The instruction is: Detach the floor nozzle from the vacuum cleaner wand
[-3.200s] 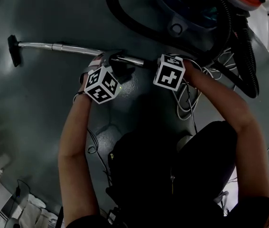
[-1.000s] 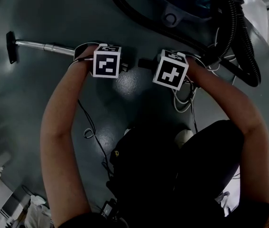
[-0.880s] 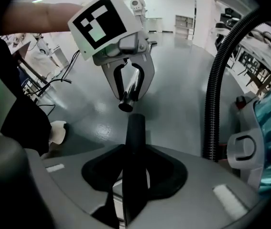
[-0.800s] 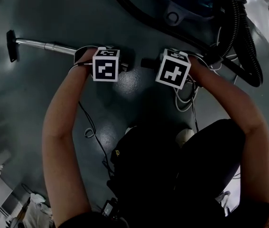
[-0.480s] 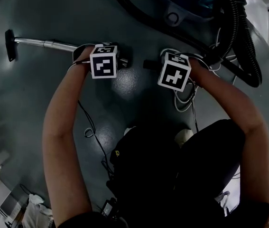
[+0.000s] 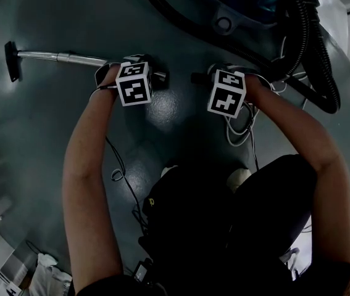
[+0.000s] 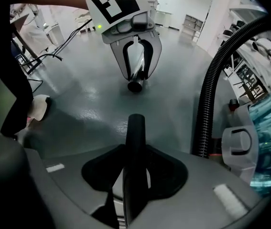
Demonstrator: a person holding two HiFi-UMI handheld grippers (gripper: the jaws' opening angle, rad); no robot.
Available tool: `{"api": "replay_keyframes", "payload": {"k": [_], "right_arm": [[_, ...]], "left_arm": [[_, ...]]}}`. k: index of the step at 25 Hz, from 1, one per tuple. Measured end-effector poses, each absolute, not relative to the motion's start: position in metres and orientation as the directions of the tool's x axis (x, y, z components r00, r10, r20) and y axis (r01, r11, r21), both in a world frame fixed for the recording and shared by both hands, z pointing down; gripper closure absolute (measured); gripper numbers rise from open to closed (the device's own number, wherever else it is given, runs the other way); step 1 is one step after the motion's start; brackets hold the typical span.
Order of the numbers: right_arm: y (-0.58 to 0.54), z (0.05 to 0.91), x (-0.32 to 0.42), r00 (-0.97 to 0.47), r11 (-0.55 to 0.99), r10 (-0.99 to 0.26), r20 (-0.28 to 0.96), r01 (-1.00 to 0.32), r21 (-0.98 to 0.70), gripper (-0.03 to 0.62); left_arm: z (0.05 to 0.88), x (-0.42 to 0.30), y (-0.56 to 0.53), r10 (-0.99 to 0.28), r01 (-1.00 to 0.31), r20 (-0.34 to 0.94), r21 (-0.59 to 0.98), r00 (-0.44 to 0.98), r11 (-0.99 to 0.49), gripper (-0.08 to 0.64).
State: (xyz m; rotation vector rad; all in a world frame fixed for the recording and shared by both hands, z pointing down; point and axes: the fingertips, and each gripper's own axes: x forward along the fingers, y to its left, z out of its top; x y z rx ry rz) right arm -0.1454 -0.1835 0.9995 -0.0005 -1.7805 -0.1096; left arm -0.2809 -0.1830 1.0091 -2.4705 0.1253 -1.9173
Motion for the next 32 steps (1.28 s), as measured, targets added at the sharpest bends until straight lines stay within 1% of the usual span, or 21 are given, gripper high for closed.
{"api": "replay_keyframes", "payload": {"k": [5, 10, 13, 17, 21, 23, 27, 29, 32], "right_arm": [[-0.195, 1.003, -0.146, -0.213, 0.992, -0.103, 0.972, 0.055, 0.117, 0.458], [-0.200, 1.003, -0.146, -0.225, 0.988, -0.128, 0.966, 0.056, 0.144, 0.457], [-0.200, 1.002, -0.147, -0.229, 0.993, -0.103, 0.968, 0.038, 0.115, 0.457], [-0.199, 0.998, -0.149, -0.250, 0.999, -0.052, 0.967, -0.018, 0.049, 0.457], [-0.204, 0.992, -0.150, -0.285, 0.996, -0.084, 0.955, -0.030, 0.079, 0.446], [-0.208, 0.988, -0.151, -0.316, 0.995, -0.102, 0.943, -0.050, 0.091, 0.440], [-0.212, 0.975, -0.155, -0.383, 0.987, -0.065, 0.921, -0.158, 0.005, 0.442], [-0.213, 0.970, -0.155, -0.393, 0.984, -0.065, 0.917, -0.178, -0.007, 0.444], [-0.212, 0.964, -0.155, -0.398, 0.989, -0.086, 0.913, -0.147, 0.029, 0.464]], "left_arm": [[1.009, -0.280, -0.203, -0.172, -0.125, 0.953, -0.144, 0.251, -0.982, 0.388], [1.010, -0.280, -0.219, -0.237, -0.205, 0.943, -0.191, 0.234, -0.960, 0.382], [1.008, -0.280, -0.225, -0.243, -0.242, 0.942, -0.186, 0.231, -0.952, 0.376], [1.007, -0.280, -0.226, -0.245, -0.271, 0.939, -0.176, 0.243, -0.946, 0.368], [1.006, -0.278, -0.227, -0.265, -0.334, 0.923, -0.165, 0.279, -0.928, 0.342], [1.003, -0.275, -0.227, -0.271, -0.322, 0.920, -0.174, 0.285, -0.930, 0.331], [0.993, -0.261, -0.220, -0.272, -0.247, 0.911, -0.199, 0.311, -0.948, 0.327], [0.985, -0.256, -0.219, -0.279, -0.254, 0.901, -0.199, 0.334, -0.947, 0.327], [0.972, -0.253, -0.222, -0.309, -0.313, 0.875, -0.195, 0.372, -0.930, 0.339]]}}
